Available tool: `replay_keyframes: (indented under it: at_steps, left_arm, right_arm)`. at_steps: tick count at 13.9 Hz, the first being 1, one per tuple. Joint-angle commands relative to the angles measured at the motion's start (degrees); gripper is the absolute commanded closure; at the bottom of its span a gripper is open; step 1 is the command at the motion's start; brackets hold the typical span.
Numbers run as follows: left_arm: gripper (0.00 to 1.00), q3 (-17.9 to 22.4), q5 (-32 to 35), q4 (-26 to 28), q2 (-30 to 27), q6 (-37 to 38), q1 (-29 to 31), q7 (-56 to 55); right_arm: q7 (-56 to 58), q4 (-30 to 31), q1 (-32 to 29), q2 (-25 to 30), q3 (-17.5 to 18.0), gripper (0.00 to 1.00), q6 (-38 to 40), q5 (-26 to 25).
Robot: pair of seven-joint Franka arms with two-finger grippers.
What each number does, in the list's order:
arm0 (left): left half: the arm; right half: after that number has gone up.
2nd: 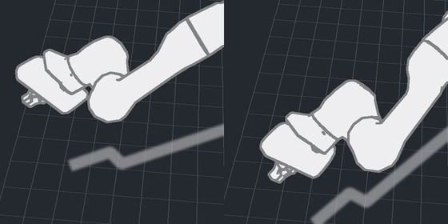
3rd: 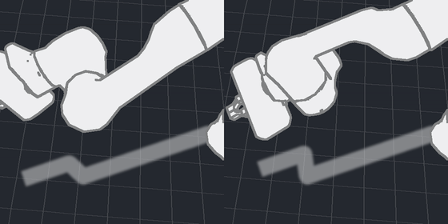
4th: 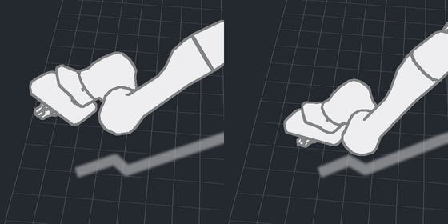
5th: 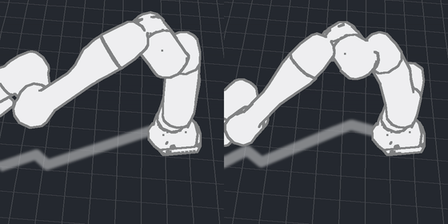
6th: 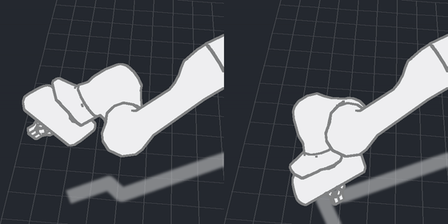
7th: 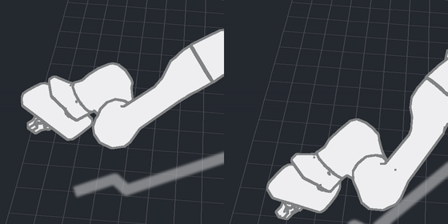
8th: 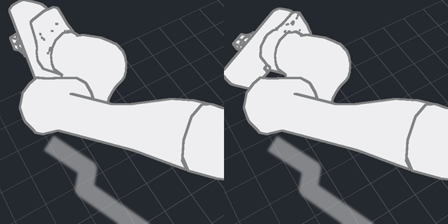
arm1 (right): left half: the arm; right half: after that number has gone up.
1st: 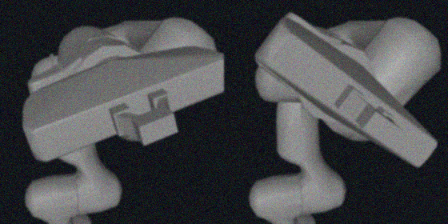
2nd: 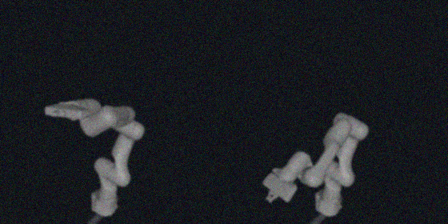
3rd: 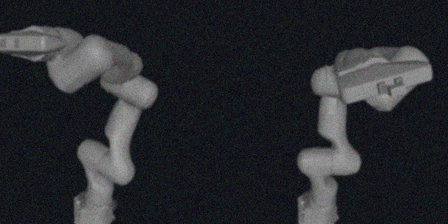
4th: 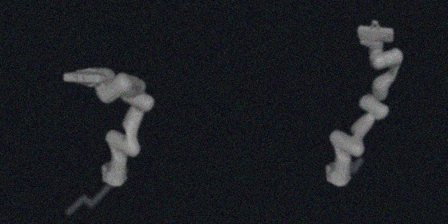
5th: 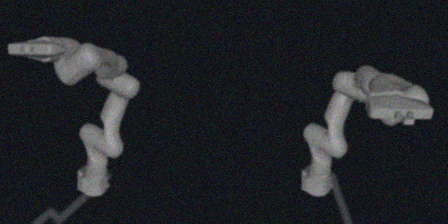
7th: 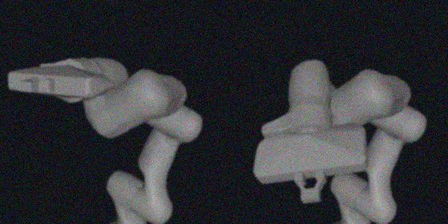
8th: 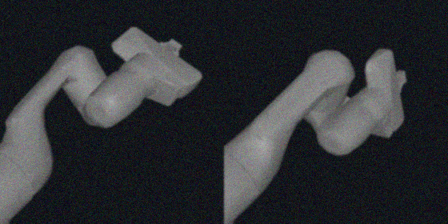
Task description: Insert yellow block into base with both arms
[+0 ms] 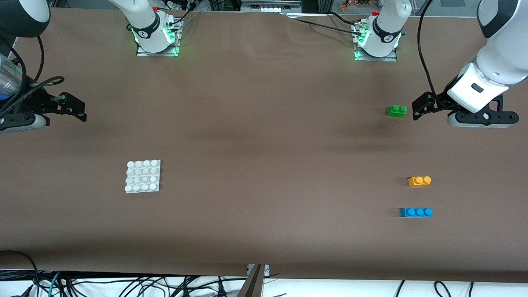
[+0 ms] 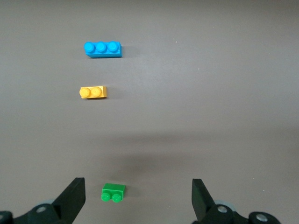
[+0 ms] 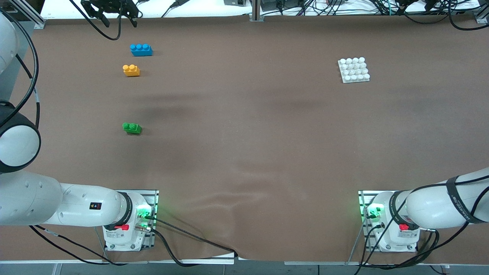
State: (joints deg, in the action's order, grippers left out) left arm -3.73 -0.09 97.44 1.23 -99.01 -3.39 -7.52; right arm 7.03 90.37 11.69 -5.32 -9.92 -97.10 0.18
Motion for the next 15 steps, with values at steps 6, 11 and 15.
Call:
replay_keyframes:
  at_steps: [6,11,15]
  left_arm:
    - [0.00,0.13,-1.49,-2.52,1.32,0.92,0.23,0.23]
    - [0.00,0.13,-1.40,-2.52,1.32,0.92,0.23,0.31]
    - [0.00,0.13,-1.40,-2.61,1.32,0.92,0.23,0.31]
  right_arm:
    - [-0.26,0.07,-0.09,0.22,0.42,0.00,-0.81,-0.36]
    - [-0.26,-0.02,-0.09,0.14,0.42,0.00,-0.98,-0.36]
    - [-0.35,-0.11,0.00,0.14,0.60,0.00,-0.98,-0.36]
